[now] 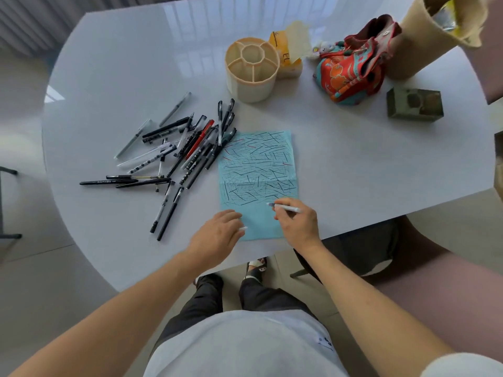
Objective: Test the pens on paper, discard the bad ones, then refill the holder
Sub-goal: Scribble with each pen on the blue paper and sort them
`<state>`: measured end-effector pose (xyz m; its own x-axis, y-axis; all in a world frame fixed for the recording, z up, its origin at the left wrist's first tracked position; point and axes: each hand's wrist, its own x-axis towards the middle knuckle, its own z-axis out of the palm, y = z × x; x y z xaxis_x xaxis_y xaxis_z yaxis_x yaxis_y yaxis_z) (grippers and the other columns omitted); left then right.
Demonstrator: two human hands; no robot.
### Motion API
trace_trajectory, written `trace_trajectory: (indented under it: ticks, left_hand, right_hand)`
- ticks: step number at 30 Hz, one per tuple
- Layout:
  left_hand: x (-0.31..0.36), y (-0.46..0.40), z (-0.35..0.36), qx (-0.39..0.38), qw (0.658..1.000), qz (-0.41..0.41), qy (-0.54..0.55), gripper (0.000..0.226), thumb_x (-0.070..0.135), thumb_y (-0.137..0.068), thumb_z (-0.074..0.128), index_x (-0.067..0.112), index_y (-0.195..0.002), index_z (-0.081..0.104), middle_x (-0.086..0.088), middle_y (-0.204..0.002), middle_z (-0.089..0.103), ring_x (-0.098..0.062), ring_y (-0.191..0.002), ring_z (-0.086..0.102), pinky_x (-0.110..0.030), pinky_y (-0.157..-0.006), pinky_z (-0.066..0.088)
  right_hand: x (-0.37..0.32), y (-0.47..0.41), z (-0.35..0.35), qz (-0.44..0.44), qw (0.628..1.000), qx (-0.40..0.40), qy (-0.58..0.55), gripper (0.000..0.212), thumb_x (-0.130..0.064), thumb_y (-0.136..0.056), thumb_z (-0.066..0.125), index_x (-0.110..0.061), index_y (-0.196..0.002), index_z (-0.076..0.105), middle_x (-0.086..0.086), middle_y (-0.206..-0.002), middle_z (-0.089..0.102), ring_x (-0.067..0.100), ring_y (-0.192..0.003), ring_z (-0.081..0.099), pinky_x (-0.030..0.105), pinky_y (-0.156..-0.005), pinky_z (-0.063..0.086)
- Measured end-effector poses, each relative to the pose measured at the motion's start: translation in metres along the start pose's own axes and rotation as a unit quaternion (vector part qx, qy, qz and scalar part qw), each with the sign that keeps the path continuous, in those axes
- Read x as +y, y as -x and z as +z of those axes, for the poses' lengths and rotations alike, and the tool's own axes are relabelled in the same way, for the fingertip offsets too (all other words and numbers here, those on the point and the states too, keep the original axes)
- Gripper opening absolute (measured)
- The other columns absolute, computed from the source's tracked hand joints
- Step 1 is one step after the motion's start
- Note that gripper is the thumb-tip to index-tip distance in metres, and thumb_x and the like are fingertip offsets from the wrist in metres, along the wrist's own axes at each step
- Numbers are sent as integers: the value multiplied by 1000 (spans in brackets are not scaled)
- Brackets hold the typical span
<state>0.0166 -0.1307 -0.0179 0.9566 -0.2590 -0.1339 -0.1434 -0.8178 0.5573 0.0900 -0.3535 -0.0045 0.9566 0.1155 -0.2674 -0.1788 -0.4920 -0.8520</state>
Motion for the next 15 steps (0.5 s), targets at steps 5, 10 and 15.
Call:
trace_trajectory:
  ticks: [5, 10, 15]
  left_hand:
    - [-3, 1, 4, -4, 1000, -17, -7, 32, 33, -103, 46, 10, -96, 67, -6, -129, 62, -25, -125, 53, -39, -107, 42]
    - [1, -1, 3, -4, 999, -41, 3, 33, 33, -104, 44, 10, -99, 67, -3, -128, 64, -22, -125, 53, -35, -109, 39]
    - [5, -4, 0, -2, 998, -65, 24, 29, 30, -104, 46, 10, -105, 67, -3, -126, 64, -23, -123, 53, -36, -108, 39]
  right_hand:
    - [4, -1, 6, -64, 995, -5, 82, 13, -21, -95, 65, -20, -101, 76, -6, -85, 75, 15, -72, 69, 41, -67, 59]
    - [7, -7, -3, -64, 990, 39, 117, 11, -14, -92, 64, -14, -95, 74, 0, -81, 73, 22, -71, 68, 44, -67, 59]
    - [8, -6, -17, 21, 998, 61, 0, 7, -13, -93, 64, -18, -90, 69, -3, -77, 73, 17, -66, 70, 40, -62, 61]
